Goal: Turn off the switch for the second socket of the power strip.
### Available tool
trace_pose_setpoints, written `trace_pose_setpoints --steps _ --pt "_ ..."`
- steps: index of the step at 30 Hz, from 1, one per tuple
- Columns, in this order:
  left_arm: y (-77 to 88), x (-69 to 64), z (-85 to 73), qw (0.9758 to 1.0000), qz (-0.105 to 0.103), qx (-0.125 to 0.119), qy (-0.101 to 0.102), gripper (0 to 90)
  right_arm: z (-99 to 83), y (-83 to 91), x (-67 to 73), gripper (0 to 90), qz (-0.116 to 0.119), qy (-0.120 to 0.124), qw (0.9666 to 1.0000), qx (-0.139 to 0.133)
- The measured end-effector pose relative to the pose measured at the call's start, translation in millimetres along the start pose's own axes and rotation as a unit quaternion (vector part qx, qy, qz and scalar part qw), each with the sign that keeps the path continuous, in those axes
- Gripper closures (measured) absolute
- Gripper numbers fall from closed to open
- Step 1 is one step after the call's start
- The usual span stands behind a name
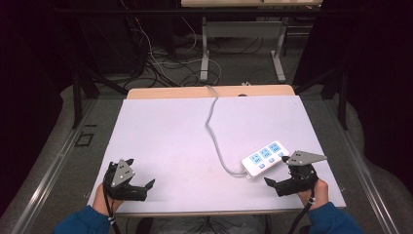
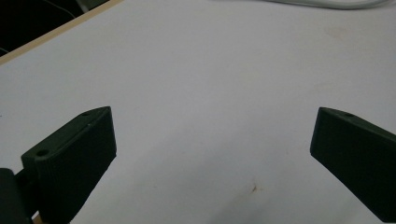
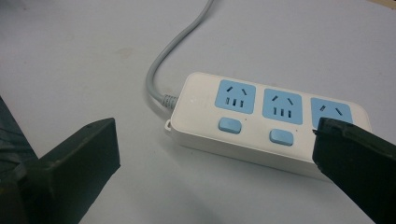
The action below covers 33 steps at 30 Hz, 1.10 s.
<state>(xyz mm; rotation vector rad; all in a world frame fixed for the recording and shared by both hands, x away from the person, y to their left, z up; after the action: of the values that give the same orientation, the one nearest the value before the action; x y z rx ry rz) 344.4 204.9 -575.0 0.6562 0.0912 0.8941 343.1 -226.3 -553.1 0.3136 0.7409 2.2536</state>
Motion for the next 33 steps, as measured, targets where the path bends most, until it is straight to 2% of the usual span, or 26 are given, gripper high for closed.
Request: trace_pose_setpoints --steps 1,3,8,13,14,15,16,20,22,23,30,31,33 --pt "0.1 1.2 -0.1 1.0 0.003 0.001 -0.005 0.2 1.5 -0.4 -0.7 0.1 0.001 0.002 1.0 0.006" --pt "-0.8 -0.1 -0.6 1.0 -0.001 0.002 0.001 0.2 4.0 0.0 -1.8 0.0 -0.001 0.001 1.0 0.005" --pt "-0.8 0.0 -0.4 1.0 0.0 0.004 -0.004 0.2 8.7 -0.1 -2.4 0.0 0.001 0.001 1.0 0.003" --pt "-2.4 -0.6 -1.0 1.0 -0.002 0.003 0.001 0.2 15.4 -3.0 -4.6 0.0 -0.001 0.004 1.0 0.005" --pt "-2.3 1.7 -1.2 1.0 0.003 0.006 -0.007 0.2 16.4 -3.2 -5.2 0.0 0.0 0.004 1.0 0.009" --pt "-2.5 1.6 -1.2 1.0 0.002 0.006 -0.006 0.1 17.1 -3.8 -5.3 0.0 -0.001 -0.001 1.0 0.007" --pt "-2.5 1.6 -1.2 1.0 0.002 0.006 -0.006 0.1 18.2 -4.1 -7.5 0.0 -0.001 0.005 0.9999 0.009" --pt "-2.4 2.1 -1.3 0.9999 0.003 0.007 -0.007 0.1 22.1 -5.5 -9.0 0.0 0.001 -0.006 1.0 0.007" --pt "-2.6 1.9 -1.5 1.0 0.003 0.007 -0.005 0.2 23.7 -6.5 -11.6 0.0 -0.003 -0.003 0.9999 0.009" --pt "-2.9 0.4 -2.0 1.0 -0.002 0.007 0.002 0.1 24.4 -6.6 -12.0 0.0 -0.001 -0.005 0.9999 0.011" --pt "-2.5 2.4 -1.7 0.9999 0.003 0.008 -0.006 0.1 31.5 -9.0 -20.0 0.0 -0.004 -0.01 0.9999 0.01" --pt "-2.6 0.9 -1.7 1.0 0.0 0.007 0.0 0.2 32.6 -9.9 -21.1 0.0 -0.003 -0.01 0.9999 0.01" --pt "-2.8 1.3 -1.5 1.0 0.0 0.007 -0.001 0.1 33.4 -9.9 -22.4 0.0 -0.004 -0.01 0.9999 0.012"
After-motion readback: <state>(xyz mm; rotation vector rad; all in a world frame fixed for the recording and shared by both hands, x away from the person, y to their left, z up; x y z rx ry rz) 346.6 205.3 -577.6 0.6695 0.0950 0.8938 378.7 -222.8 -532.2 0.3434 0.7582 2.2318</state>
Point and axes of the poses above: each handheld gripper's, and its own axes: y roughly backward along the jaws, z roughly out of its top, x roughly to its left, the point moved 9 cm from there along -y, roughly forward along the jaws, and after that the axes turned 1 degree about z, right-handed, at the moved point
